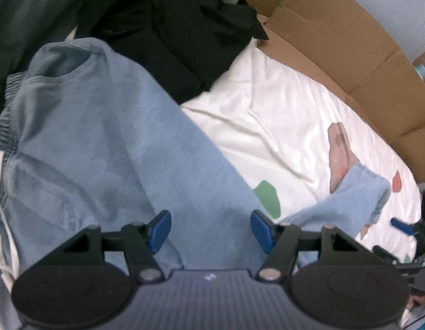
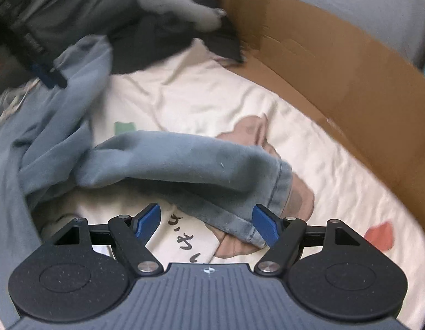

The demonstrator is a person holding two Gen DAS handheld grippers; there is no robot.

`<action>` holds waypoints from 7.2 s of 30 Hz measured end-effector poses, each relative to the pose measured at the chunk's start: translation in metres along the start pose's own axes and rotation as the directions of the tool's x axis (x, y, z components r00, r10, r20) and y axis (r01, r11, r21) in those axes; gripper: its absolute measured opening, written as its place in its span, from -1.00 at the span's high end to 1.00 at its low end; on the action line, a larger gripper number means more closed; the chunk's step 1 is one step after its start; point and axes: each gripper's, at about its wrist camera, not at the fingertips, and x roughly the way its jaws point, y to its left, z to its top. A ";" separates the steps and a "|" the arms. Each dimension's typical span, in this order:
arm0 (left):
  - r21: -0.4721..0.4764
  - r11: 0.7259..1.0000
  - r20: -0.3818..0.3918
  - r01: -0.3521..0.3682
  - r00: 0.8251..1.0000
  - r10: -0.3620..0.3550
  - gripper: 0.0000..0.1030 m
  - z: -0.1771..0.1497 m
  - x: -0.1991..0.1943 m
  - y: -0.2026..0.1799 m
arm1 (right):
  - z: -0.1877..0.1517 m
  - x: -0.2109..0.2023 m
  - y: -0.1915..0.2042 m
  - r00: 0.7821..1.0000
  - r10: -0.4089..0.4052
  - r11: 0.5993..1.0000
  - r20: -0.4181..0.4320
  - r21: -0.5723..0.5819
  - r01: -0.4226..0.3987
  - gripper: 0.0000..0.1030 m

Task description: Fold clothes

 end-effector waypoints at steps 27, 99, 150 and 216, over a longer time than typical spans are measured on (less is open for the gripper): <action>-0.056 0.998 0.067 0.037 0.997 -0.034 -0.38 -0.009 0.024 -0.002 | -0.017 0.029 -0.043 0.997 0.044 0.991 -0.059 0.130 -0.036 -0.53; -0.138 0.955 0.214 0.263 0.949 -0.230 0.83 -0.020 0.014 0.009 | -0.146 -0.173 -0.172 0.964 -0.027 0.540 -0.266 0.807 0.238 0.86; -0.172 0.969 0.069 0.177 0.983 -0.168 0.58 0.014 0.078 -0.039 | -0.133 -0.078 -0.111 0.988 -0.020 0.781 -0.153 0.615 0.111 0.16; -0.162 0.925 0.241 0.343 0.923 -0.300 -0.08 0.050 0.057 -0.045 | -0.030 -0.032 -0.203 0.915 -0.368 0.837 -0.163 0.371 0.403 0.43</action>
